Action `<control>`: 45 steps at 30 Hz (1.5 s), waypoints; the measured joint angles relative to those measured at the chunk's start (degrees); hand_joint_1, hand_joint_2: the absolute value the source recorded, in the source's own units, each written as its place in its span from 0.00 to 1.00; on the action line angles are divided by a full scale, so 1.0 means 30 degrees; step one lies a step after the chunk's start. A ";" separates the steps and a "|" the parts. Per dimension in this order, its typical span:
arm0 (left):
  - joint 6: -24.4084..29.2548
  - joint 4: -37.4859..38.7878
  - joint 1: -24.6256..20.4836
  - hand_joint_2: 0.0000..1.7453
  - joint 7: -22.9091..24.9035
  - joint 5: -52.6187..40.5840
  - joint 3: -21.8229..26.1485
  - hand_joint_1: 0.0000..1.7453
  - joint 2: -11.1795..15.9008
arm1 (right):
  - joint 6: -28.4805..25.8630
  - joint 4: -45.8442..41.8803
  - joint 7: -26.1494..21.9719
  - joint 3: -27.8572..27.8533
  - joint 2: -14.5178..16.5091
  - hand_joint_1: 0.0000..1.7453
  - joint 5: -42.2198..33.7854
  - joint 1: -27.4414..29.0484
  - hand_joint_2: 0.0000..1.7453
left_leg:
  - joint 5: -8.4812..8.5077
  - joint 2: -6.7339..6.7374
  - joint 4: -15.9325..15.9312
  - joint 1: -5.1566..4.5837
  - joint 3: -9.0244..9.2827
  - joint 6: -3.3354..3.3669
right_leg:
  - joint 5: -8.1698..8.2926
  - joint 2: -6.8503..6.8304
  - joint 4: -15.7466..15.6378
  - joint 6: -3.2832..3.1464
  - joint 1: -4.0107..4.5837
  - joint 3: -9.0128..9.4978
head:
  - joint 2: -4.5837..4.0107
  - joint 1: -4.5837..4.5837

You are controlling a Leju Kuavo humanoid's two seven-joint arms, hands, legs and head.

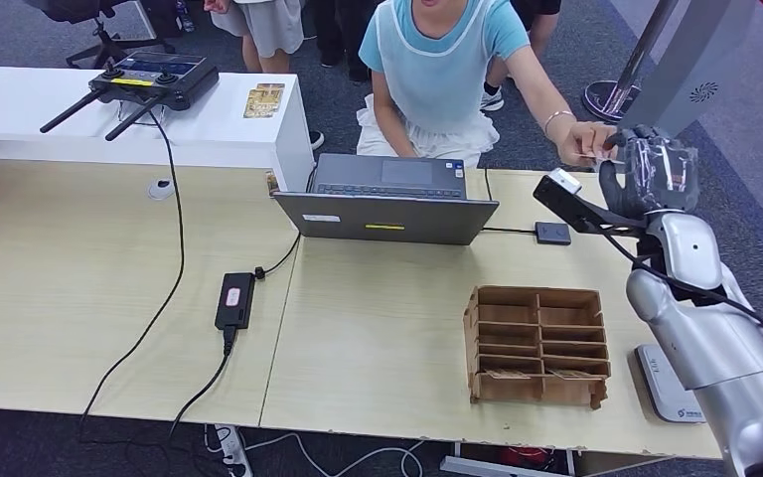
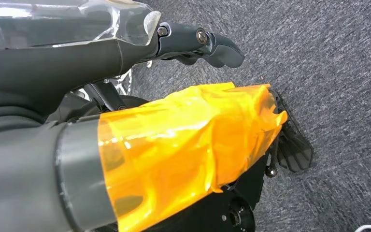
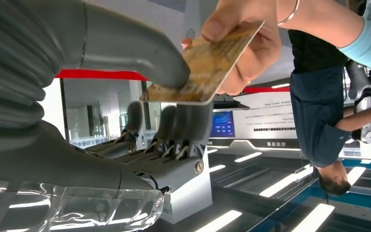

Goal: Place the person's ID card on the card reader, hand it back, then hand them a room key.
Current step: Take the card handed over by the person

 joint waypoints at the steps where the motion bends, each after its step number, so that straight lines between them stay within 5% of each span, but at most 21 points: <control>1: -0.0007 0.0000 0.0001 0.00 0.0000 0.0015 0.0002 0.00 0.0000 | 0.0000 0.0000 0.0005 0.0000 0.0000 1.00 -0.0002 0.0019 1.00 | 0.0000 0.0000 0.0000 0.0000 0.0000 0.0000 | 0.0000 0.0000 0.0000 0.0000 0.0000 0.0000 | 0.0000 0.0000; 16: -0.0353 0.0000 0.0028 0.00 0.0417 0.0140 0.0186 0.00 0.0058 | -0.0783 -0.2082 -0.0726 -0.0204 -0.0117 1.00 -0.1941 0.0292 1.00 | 0.0000 0.0001 0.0001 0.0000 0.0001 0.0000 | -0.0001 0.0004 0.0000 -0.0001 0.0000 -0.0006 | -0.0002 0.0000; 23: -0.0729 0.0000 0.0109 0.00 0.0293 0.0485 0.0269 0.00 0.0080 | -0.1599 -0.3235 -0.2158 -0.1763 -0.0135 1.00 -0.6002 0.1342 1.00 | -0.0001 0.0001 0.0003 -0.0004 0.0003 0.0000 | 0.0000 0.0006 -0.0004 0.0000 -0.0004 -0.0005 | -0.0002 0.0002; 33: -0.1415 0.0000 0.0285 0.00 -0.0386 0.1324 0.0696 0.00 0.0071 | 0.0953 -0.5097 -0.4258 -0.5186 -0.1083 1.00 -1.3146 0.3609 1.00 | -0.0004 -0.0012 0.0011 -0.0006 0.0005 0.0002 | -0.0001 -0.0005 -0.0013 0.0001 -0.0005 -0.0008 | 0.0002 0.0000; 39: -0.1623 0.0000 0.0412 0.00 -0.1392 0.1701 0.1000 0.00 -0.0120 | 0.6000 -0.6416 -0.5953 -0.7725 -0.2409 1.00 -2.0469 0.6844 1.00 | -0.0013 -0.0062 0.0011 -0.0005 -0.0013 0.0012 | -0.0015 -0.0055 -0.0021 0.0017 -0.0004 0.0000 | 0.0000 0.0002; 45: -0.2062 0.0000 0.0474 0.00 -0.1251 0.1699 0.1122 0.00 -0.0144 | 0.8276 -0.6847 -0.5960 -0.9891 -0.3936 1.00 -2.3008 0.9463 1.00 | -0.0024 -0.0049 0.0011 -0.0012 -0.0017 0.0016 | -0.0015 -0.0033 -0.0022 0.0018 -0.0009 -0.0007 | -0.0002 0.0000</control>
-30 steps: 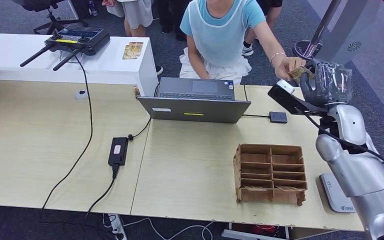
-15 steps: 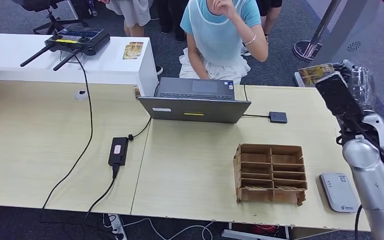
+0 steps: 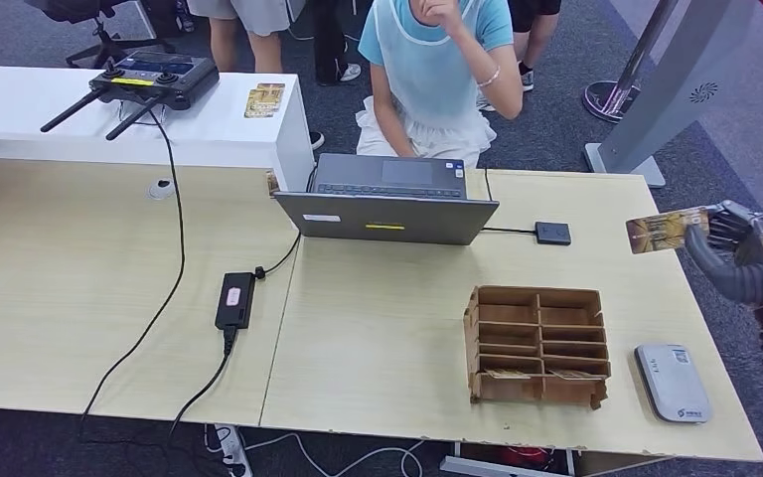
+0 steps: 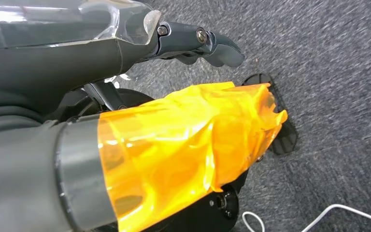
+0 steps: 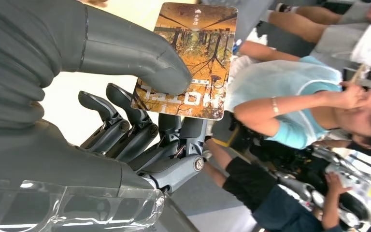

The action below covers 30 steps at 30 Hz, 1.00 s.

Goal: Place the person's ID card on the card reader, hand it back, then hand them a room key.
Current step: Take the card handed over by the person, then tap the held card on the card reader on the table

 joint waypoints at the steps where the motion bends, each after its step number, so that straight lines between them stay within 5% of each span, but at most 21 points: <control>1: -0.0096 0.0000 0.0010 0.00 0.0127 -0.0002 0.0011 0.00 0.0029 | 0.0159 -0.0002 0.0018 -0.0251 -0.0204 1.00 -0.0131 0.0240 1.00 | 0.0000 0.0004 0.0000 -0.0001 0.0001 0.0000 | 0.0000 0.0002 0.0000 0.0000 0.0000 0.0000 | 0.0000 0.0000; 16: 0.0029 0.0000 -0.0006 0.00 0.0341 -0.0260 0.0013 0.00 0.0065 | 0.0991 0.0131 -0.0317 -0.2486 -0.1156 1.00 -0.1514 0.2618 1.00 | 0.0001 0.0045 -0.0001 -0.0001 0.0021 0.0000 | 0.0000 0.0045 0.0001 0.0000 0.0000 0.0000 | 0.0004 -0.0005; 30: 0.0301 0.0000 -0.0055 0.00 0.0215 0.0051 0.0020 0.00 0.0027 | 0.0820 0.2696 -0.1178 -0.3479 -0.0245 1.00 0.0114 0.3826 1.00 | 0.0000 0.0044 -0.0002 -0.0008 0.0023 -0.0001 | 0.0000 0.0040 0.0001 0.0000 -0.0004 -0.0001 | 0.0002 -0.0006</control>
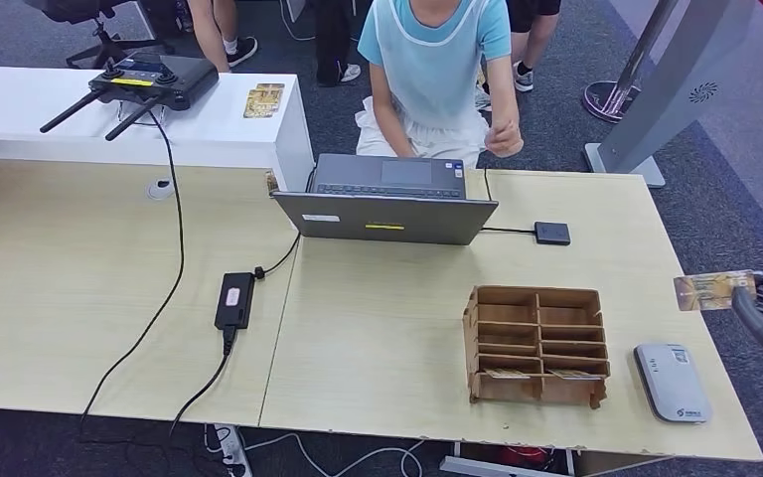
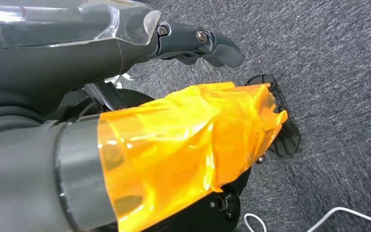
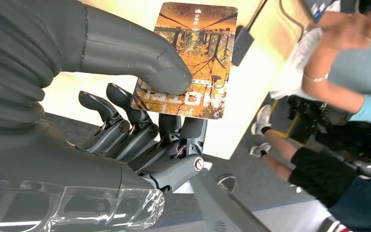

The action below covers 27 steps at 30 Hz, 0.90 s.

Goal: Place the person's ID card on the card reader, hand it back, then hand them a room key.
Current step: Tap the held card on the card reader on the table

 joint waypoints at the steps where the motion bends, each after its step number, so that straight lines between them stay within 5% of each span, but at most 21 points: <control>1: -0.0058 0.0000 0.0008 0.00 -0.0046 0.0060 0.0007 0.00 0.0000 | -0.0022 0.0202 -0.0042 -0.0097 0.0089 1.00 0.0015 0.0092 1.00 | 0.0000 0.0002 0.0000 0.0000 0.0000 0.0000 | 0.0000 0.0003 0.0000 0.0000 0.0000 -0.0001 | -0.0002 0.0002; 22: -0.0357 -0.0007 0.0019 0.00 0.0388 0.0417 0.0146 0.00 0.0095 | -0.0820 0.3268 0.0404 -0.1493 0.2073 1.00 0.3049 0.0592 1.00 | 0.0000 0.0002 -0.0003 -0.0003 0.0002 0.0000 | -0.0001 0.0006 -0.0001 0.0000 -0.0002 -0.0004 | -0.0002 -0.0002; 27: -0.0535 -0.0007 0.0070 0.00 0.0073 0.0767 0.0159 0.00 0.0093 | 0.0171 0.3524 -0.0226 -0.2947 0.2449 1.00 0.3825 0.1352 1.00 | -0.0007 -0.0025 -0.0001 -0.0005 -0.0006 0.0008 | -0.0014 -0.0025 -0.0009 0.0008 -0.0002 -0.0008 | 0.0002 0.0000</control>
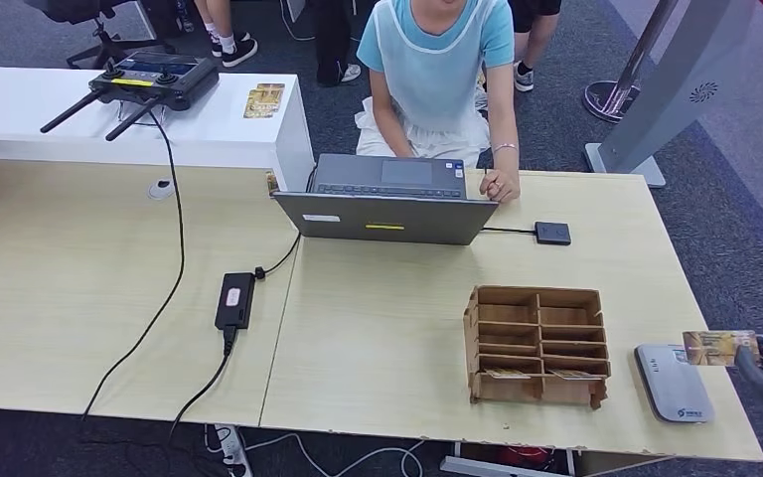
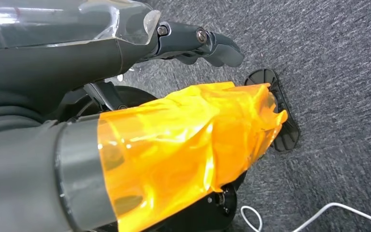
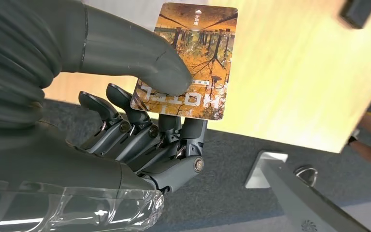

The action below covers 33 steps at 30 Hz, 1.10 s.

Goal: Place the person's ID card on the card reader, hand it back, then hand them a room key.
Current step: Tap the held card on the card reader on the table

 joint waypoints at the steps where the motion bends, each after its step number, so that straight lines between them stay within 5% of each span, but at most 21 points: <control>1: -0.0029 0.0000 0.0009 0.00 -0.0033 0.0098 0.0009 0.00 0.0002 | 0.0417 -0.0002 -0.0107 -0.0616 0.0126 1.00 0.0393 0.0232 1.00 | -0.0003 -0.0009 -0.0001 -0.0001 -0.0005 0.0003 | -0.0005 -0.0009 0.0000 0.0004 0.0000 0.0003 | 0.0000 0.0000; 6: -0.0204 0.0000 0.0023 0.00 -0.0217 0.0550 0.0236 0.00 0.0002 | 0.1811 -0.0193 -0.0263 -0.3638 0.0903 1.00 0.1646 0.0840 1.00 | -0.0011 0.0018 -0.0004 -0.0001 -0.0005 -0.0001 | -0.0009 0.0024 0.0001 0.0008 -0.0001 -0.0002 | -0.0004 0.0000; 13: -0.0348 0.0000 0.0024 0.00 -0.0253 0.0698 0.0371 0.00 0.0002 | 0.2011 -0.0466 -0.0221 -0.5354 0.1616 1.00 0.1932 0.0985 1.00 | -0.0009 0.0027 -0.0004 0.0000 0.0008 -0.0001 | -0.0007 0.0033 0.0002 0.0007 -0.0001 0.0004 | -0.0004 0.0002; 26: -0.0435 0.0000 0.0020 0.00 -0.0353 0.1013 0.0621 0.00 0.0002 | 0.2590 -0.0758 -0.0295 -0.6478 0.2554 1.00 0.3229 0.0730 1.00 | -0.0009 0.0039 -0.0007 0.0001 0.0007 -0.0001 | -0.0007 0.0049 0.0005 0.0006 -0.0001 0.0008 | 0.0000 0.0002; 33: -0.0421 0.0000 0.0018 0.00 -0.0357 0.1117 0.0657 0.00 0.0002 | 0.0936 -0.0758 -0.0024 -0.5365 0.3121 1.00 0.3397 -0.0297 1.00 | -0.0001 0.0031 -0.0008 0.0002 0.0019 0.0002 | -0.0004 0.0039 0.0008 0.0006 -0.0001 0.0022 | -0.0002 0.0002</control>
